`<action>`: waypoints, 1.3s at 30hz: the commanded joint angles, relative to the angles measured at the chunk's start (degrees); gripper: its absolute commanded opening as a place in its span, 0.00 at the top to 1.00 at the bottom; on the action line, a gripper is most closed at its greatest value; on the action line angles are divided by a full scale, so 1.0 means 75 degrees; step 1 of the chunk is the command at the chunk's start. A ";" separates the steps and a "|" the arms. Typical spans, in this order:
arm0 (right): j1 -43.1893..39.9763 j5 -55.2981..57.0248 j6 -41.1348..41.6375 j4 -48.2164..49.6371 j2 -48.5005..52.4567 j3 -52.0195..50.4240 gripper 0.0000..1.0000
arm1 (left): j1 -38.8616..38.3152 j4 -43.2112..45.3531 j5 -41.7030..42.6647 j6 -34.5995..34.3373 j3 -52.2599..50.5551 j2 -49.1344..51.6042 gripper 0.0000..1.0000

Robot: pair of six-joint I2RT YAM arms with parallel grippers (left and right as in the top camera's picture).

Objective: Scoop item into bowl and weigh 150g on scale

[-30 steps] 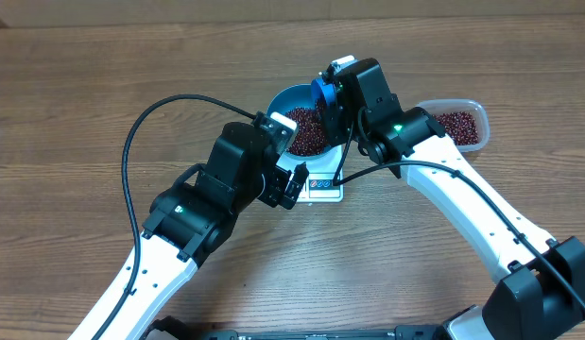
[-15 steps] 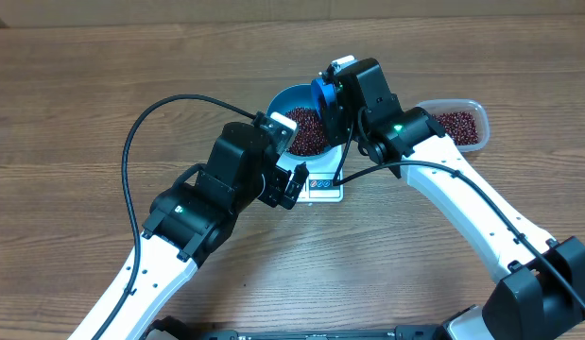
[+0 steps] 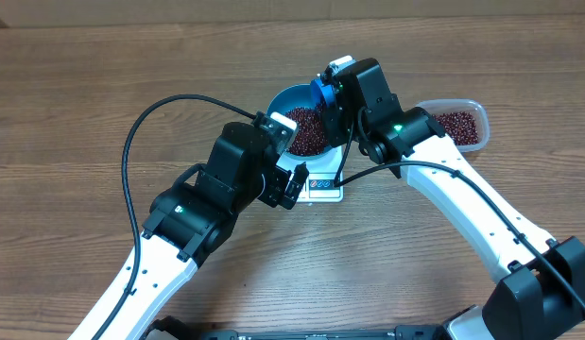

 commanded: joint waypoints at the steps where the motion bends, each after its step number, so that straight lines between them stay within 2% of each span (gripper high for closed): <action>1: 0.0044 0.0128 -0.0093 0.0061 -0.0020 0.0020 0.96 | 0.0026 0.0032 0.0032 -0.0020 0.0201 0.0009 0.00; 7: 0.0041 -0.0137 0.0262 0.0064 -0.0020 0.0020 0.96 | 0.0026 0.0029 0.0035 -0.0020 0.0201 0.0012 0.00; 15: -0.0082 -0.2334 0.2124 0.0082 -0.0020 0.0023 0.96 | 0.0026 0.0029 0.0035 -0.0023 0.0201 0.0012 0.00; 21: -0.0472 -0.3112 0.2940 0.0294 -0.0020 0.0023 0.96 | 0.0029 0.0029 0.0032 -0.0020 0.0201 0.0012 0.00; 29: -0.1524 -0.4890 0.3319 0.0845 -0.0020 0.0023 0.96 | 0.0026 0.0032 0.0032 -0.0020 0.0201 0.0012 0.00; 39: -0.1973 -0.5260 0.3086 0.0833 -0.0020 0.0023 0.96 | 0.0026 0.0050 0.0032 -0.0023 0.0201 0.0012 0.00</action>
